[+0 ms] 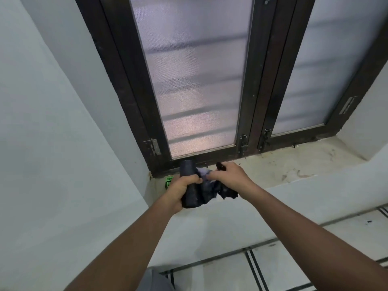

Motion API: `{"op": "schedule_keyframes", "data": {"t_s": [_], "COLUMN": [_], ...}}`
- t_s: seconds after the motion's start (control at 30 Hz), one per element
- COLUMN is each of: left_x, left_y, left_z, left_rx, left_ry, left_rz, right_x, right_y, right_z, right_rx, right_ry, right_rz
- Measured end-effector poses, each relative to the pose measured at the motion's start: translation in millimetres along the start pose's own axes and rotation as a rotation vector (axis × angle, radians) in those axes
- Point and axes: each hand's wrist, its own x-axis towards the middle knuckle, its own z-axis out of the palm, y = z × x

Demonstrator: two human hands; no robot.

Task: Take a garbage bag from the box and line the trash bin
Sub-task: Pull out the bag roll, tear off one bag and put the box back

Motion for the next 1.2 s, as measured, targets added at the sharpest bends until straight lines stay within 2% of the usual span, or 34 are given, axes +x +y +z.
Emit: {"op": "schedule_keyframes", "data": {"t_s": [0.17, 0.43, 0.6, 0.8, 0.93, 1.03, 1.2], "left_x": [-2.0, -0.9, -2.2, -0.9, -1.6, -2.6, -3.0], "left_y": [3.1, -2.2, -5.2, -8.4, -8.3, -7.4, -9.3], "left_z": [5.7, 7.0, 2.4, 0.7, 1.0, 1.9, 0.7], "left_rx": [-0.019, 0.012, -0.024, -0.016, -0.060, -0.055, 0.030], "left_ry": [-0.012, -0.004, 0.027, 0.018, 0.025, 0.030, 0.006], "left_rz": [0.006, -0.001, -0.036, -0.040, -0.063, -0.055, -0.032], "right_x": [1.3, 0.4, -1.6, -5.6, 2.8, 4.4, 5.8], "right_y": [8.4, 8.5, 10.7, 17.1, 24.3, 23.8, 19.4], "right_z": [4.2, 0.7, 1.2, 6.2, 4.5, 2.9, 5.3], "right_rx": [0.074, 0.056, 0.120, 0.160, 0.262, 0.178, 0.163], "right_ry": [0.129, -0.028, 0.060, 0.138, 0.055, -0.027, -0.005], "right_rz": [-0.052, 0.002, 0.069, -0.018, 0.017, 0.022, 0.072]}}
